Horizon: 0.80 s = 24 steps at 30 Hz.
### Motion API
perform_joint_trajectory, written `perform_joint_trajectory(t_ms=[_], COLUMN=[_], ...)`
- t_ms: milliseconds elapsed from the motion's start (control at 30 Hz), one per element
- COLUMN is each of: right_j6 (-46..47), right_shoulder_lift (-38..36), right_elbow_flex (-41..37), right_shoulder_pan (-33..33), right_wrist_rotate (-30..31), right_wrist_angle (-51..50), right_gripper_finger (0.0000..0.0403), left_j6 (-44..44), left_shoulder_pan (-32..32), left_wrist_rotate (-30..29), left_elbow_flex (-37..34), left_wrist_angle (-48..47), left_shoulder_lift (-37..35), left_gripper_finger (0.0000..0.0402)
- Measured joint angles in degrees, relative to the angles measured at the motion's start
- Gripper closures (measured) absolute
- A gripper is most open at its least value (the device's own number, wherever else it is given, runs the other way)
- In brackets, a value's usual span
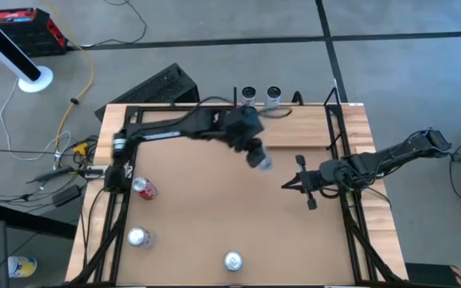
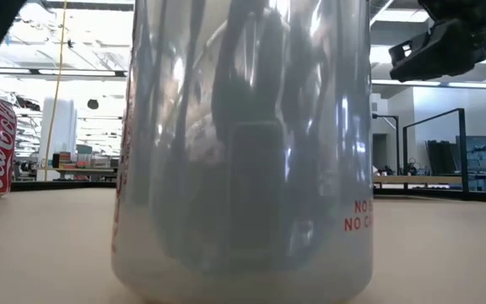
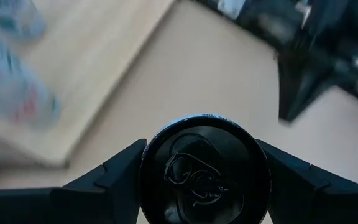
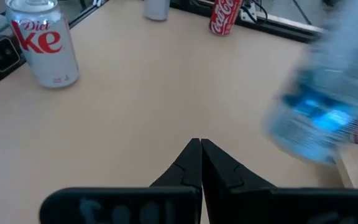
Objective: Place canned beverage on shelf
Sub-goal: Put the white and blue soda can on the shelf align with the other white and blue soda can
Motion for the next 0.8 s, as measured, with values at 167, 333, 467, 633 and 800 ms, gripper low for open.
perform_joint_trajectory(t_ms=[167,333,467,633,800], right_j6=[0.0,0.0,0.0,0.0,0.1], right_shoulder_lift=[0.1,0.1,0.5,0.9,0.9], right_elbow_flex=[0.0,0.1,0.1,0.1,0.1], right_shoulder_pan=[0.0,-0.1,-0.3,-1.0,-1.8], right_wrist_rotate=[0.0,2.9,5.2,6.4,6.9], right_wrist_angle=[-1.9,-2.7,-2.7,-2.8,-2.6], right_gripper_finger=[0.0379,0.0379,0.0379,0.0379,0.0379], left_j6=[5.5,6.3,10.6,14.4,16.6], left_shoulder_pan=[3.5,7.6,9.7,9.7,9.6], left_wrist_rotate=[-0.5,4.2,2.3,0.6,0.4], left_elbow_flex=[18.3,12.4,12.4,12.4,13.4], left_wrist_angle=[-6.0,3.6,5.7,11.0,11.5], left_shoulder_lift=[12.0,13.2,14.7,14.8,14.7], left_gripper_finger=[0.0161,0.0161,0.0161,0.0161,0.0161])
